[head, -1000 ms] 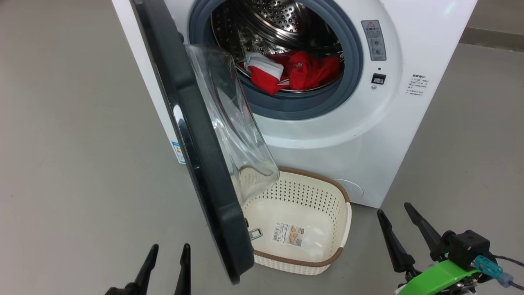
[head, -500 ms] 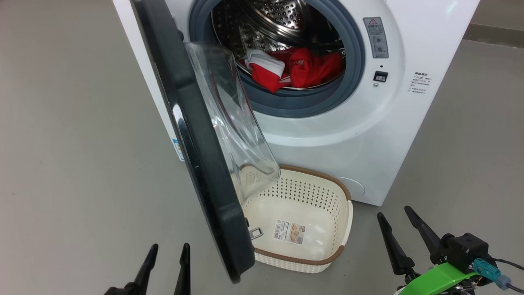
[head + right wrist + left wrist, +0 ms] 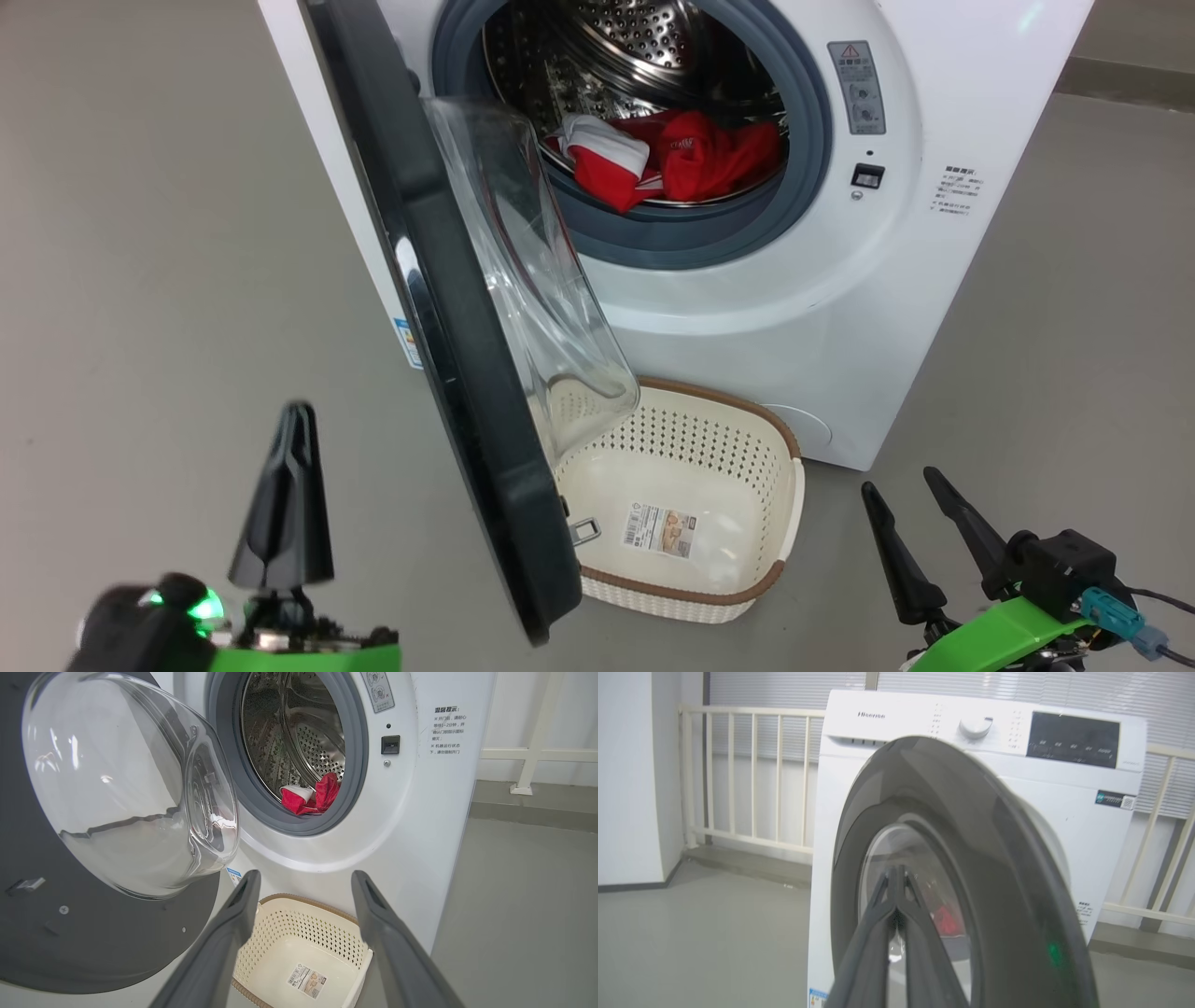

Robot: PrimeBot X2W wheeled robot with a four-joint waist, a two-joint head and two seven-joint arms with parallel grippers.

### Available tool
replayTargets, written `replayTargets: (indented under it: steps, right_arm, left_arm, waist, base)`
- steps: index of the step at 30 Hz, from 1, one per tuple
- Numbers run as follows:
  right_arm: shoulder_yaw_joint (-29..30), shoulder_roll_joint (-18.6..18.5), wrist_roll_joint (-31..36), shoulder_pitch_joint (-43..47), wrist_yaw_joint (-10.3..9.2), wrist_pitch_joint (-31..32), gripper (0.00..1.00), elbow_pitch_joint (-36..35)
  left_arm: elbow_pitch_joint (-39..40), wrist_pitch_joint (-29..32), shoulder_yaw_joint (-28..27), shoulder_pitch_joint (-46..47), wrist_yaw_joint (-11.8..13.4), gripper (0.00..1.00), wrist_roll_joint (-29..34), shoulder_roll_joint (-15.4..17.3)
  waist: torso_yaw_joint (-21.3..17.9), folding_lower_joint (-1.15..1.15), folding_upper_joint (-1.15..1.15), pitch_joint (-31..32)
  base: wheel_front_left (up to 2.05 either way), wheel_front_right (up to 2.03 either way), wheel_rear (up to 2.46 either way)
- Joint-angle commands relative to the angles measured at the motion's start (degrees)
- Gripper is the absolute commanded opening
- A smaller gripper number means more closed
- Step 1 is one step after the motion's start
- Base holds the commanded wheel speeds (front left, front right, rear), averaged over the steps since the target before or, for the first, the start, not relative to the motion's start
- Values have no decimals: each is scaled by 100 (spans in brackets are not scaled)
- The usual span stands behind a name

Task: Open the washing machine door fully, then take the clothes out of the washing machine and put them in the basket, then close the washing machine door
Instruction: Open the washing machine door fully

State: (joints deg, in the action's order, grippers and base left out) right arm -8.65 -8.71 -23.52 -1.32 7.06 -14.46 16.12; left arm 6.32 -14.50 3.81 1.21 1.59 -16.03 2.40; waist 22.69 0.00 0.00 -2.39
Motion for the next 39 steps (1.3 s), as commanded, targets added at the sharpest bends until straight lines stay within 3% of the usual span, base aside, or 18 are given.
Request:
replayTargets:
  steps: [1,5,10,18,30,39]
  right_arm:
    - [-106,-48,58,-67,43,-53,100,-168]
    - [-65,-54,39,-68,43,-53,100,-207]
    - [-78,-63,30,-91,43,-53,100,-217]
    - [-76,-42,6,-152,43,-53,100,-202]
    - [-40,-60,5,-209,43,-53,100,-207]
    - [-87,-54,-11,-205,43,-53,100,-214]
  left_arm:
    - [484,-50,-151,291,49,0,-20,48]
    - [1160,-50,336,437,63,0,89,48]
    - [1352,-50,1317,508,-26,0,158,48]
    - [573,-50,2275,298,-11,0,-217,48]
    - [-916,-50,2157,387,-49,0,-575,48]
    - [-1311,-50,1873,455,36,0,-648,48]
  waist:
    - [0,0,0,-10]
    - [11,0,0,-23]
    - [-27,0,0,-38]
    - [-128,0,0,-63]
    - [-157,0,0,-130]
    - [-147,0,0,-119]
  base:
    - [0,0,0]
    - [0,0,0]
    - [0,0,0]
    - [0,0,0]
    - [0,0,0]
    - [0,0,0]
